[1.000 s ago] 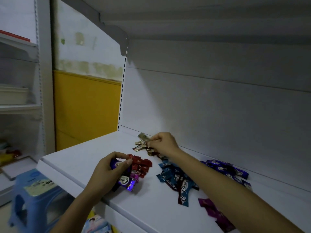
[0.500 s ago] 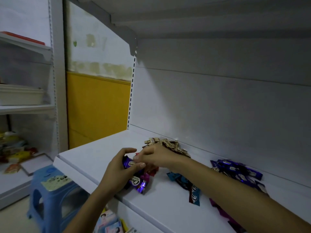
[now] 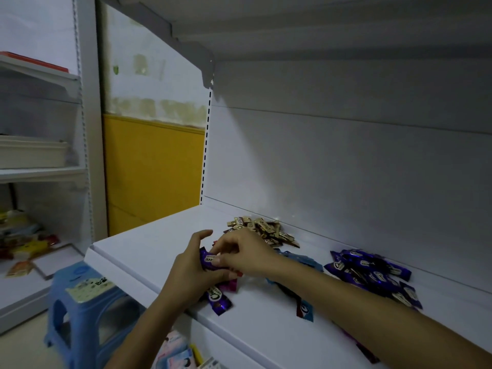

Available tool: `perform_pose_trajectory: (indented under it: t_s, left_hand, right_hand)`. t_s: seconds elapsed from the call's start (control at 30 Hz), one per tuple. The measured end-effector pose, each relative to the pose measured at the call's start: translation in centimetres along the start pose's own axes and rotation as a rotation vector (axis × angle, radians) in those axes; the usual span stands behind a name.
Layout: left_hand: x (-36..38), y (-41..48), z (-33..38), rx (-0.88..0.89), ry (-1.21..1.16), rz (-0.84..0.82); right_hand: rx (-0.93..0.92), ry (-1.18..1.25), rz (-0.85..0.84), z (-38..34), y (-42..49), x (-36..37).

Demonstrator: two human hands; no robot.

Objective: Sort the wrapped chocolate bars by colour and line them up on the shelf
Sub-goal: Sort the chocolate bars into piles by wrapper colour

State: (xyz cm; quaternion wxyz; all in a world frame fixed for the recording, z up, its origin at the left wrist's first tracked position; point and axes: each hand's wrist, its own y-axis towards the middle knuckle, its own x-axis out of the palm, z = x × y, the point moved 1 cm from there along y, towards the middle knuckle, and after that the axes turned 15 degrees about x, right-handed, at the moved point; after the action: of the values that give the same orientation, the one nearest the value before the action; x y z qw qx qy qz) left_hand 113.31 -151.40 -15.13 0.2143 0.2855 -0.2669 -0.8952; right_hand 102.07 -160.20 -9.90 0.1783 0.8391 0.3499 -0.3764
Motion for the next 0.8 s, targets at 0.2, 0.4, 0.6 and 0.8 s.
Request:
perform_pose_trajectory:
  t_s: [0.2, 0.4, 0.6, 0.8]
  left_hand:
    - [0.1, -0.1, 0.0, 0.010, 0.032, 0.000]
    - [-0.1, -0.1, -0.1, 0.055, 0.083, 0.025]
    - [0.0, -0.1, 0.2, 0.027, 0.115, 0.004]
    - [0.1, -0.2, 0.4, 0.007, 0.134, 0.001]
  right_hand:
    - [0.164, 0.272, 0.058, 1.4, 0.4, -1.9]
    - [0.281, 0.086, 0.549, 7.8, -0.5, -8.9]
    - [0.471, -0.432, 0.836, 16.7, -6.5, -16.7]
    - [0.703, -0.655, 0.592, 18.9, -7.5, -16.8]
